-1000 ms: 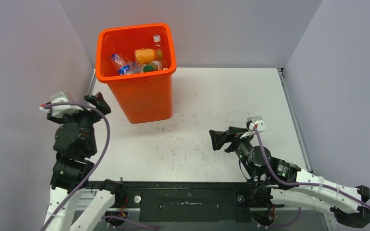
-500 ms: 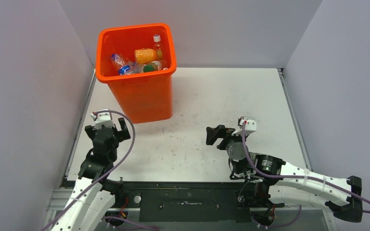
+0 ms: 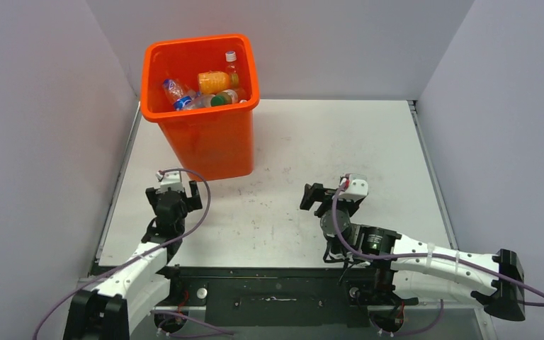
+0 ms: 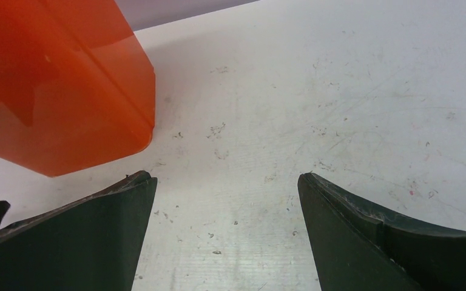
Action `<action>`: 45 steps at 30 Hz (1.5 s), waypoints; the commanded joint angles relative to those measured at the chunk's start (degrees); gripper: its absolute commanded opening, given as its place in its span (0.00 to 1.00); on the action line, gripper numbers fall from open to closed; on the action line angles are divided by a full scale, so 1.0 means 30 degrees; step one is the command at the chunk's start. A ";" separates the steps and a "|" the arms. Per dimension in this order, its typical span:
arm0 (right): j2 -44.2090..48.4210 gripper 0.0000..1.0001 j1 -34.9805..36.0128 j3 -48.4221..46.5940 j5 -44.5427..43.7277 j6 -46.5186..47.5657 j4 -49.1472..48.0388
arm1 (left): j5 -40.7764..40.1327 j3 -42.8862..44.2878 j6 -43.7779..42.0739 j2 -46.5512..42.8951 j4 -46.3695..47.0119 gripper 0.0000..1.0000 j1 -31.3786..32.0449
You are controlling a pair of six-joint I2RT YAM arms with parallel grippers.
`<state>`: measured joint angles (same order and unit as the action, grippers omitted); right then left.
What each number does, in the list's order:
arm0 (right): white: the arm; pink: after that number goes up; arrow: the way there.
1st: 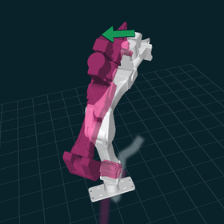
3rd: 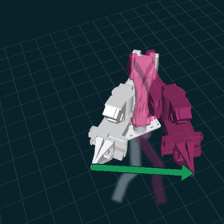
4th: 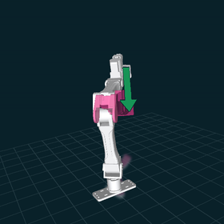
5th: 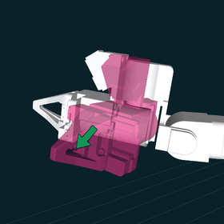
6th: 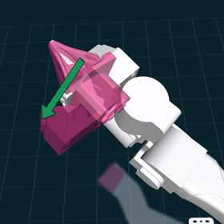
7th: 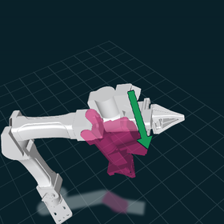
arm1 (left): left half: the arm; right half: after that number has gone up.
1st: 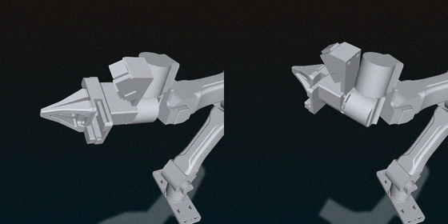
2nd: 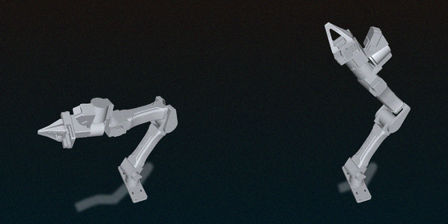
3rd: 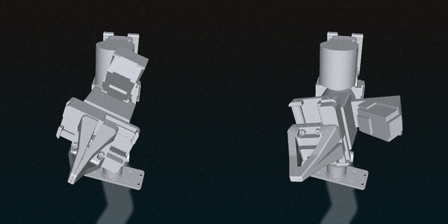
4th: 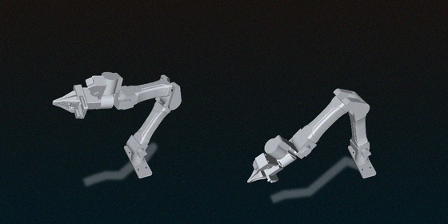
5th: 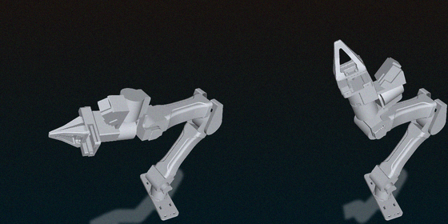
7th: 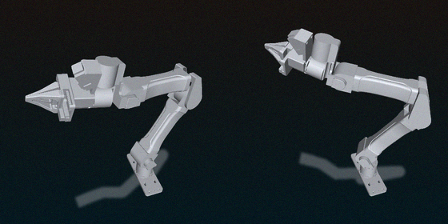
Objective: Put the plastic bottles in the bin
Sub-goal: Reset both arms
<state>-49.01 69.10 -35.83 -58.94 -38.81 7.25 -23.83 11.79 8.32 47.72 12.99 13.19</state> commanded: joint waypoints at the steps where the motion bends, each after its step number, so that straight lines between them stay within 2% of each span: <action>1: -0.0900 0.90 -0.0017 0.0036 -0.0170 0.1894 -0.1858 | -0.0526 0.0163 0.1698 0.2762 0.5719 0.96 -0.0595; 4: -0.1092 0.90 -0.0200 0.0120 0.0184 0.2605 -0.2240 | -0.1492 -0.0119 0.1681 0.4288 0.8402 0.96 -0.0615; 7: -0.0470 0.90 -0.0922 0.0778 0.1159 0.3307 -0.4068 | -0.2532 -0.0274 0.0676 0.5514 1.0938 0.96 -0.0674; 11: 0.0410 0.90 -0.4271 0.1652 0.5054 0.3046 -0.5646 | -0.2022 -0.0959 -0.0963 0.7278 1.5166 0.96 -0.0778; 17: -0.2618 0.90 -0.6569 0.1273 0.5865 0.5728 -0.7112 | 0.0025 -0.2809 -0.2551 1.2662 2.4133 0.96 -0.0751; 19: -0.3821 0.90 -0.7525 0.1148 0.6908 0.6094 -0.7990 | -0.0478 -0.2930 -0.3454 1.3770 2.6378 0.96 -0.0319; 22: -0.5727 0.90 -0.8785 0.0767 0.7736 0.6751 -0.9640 | -0.0432 -0.1874 -0.2907 1.2392 2.2020 0.96 -0.0349; 26: -0.7652 0.90 -1.1188 0.1544 0.8237 0.9428 -1.4550 | -0.1331 -0.0153 -0.1672 1.2537 1.9361 0.96 -0.1029; 29: -0.8567 0.90 -1.3998 0.2018 0.8227 0.9945 -1.6609 | -0.0875 0.0584 -0.0797 1.2365 1.7665 0.96 -0.1762; 32: -0.9417 0.90 -1.5804 0.3073 0.6905 1.0792 -1.8531 | 0.0189 0.0726 -0.0596 1.2308 1.7203 0.96 -0.2259; 35: -1.0183 0.90 -1.6607 0.3842 0.5995 1.1179 -1.9120 | 0.2400 0.0486 -0.1510 1.2264 1.7687 0.96 -0.2287; 41: -1.1329 0.90 -1.7287 0.4404 0.5314 1.1985 -1.9101 | 0.2996 -0.0166 -0.1259 1.2133 1.8649 0.96 -0.2641; 45: -1.2762 0.90 -1.7694 0.6242 0.6835 1.2755 -2.3302 | 0.4507 -0.0642 -0.1265 1.2136 1.9570 0.96 -0.3224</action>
<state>-84.01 17.28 -21.37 -40.86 -3.38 -49.10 -15.90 10.92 4.27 85.56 66.35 4.95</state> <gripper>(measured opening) 0.897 0.962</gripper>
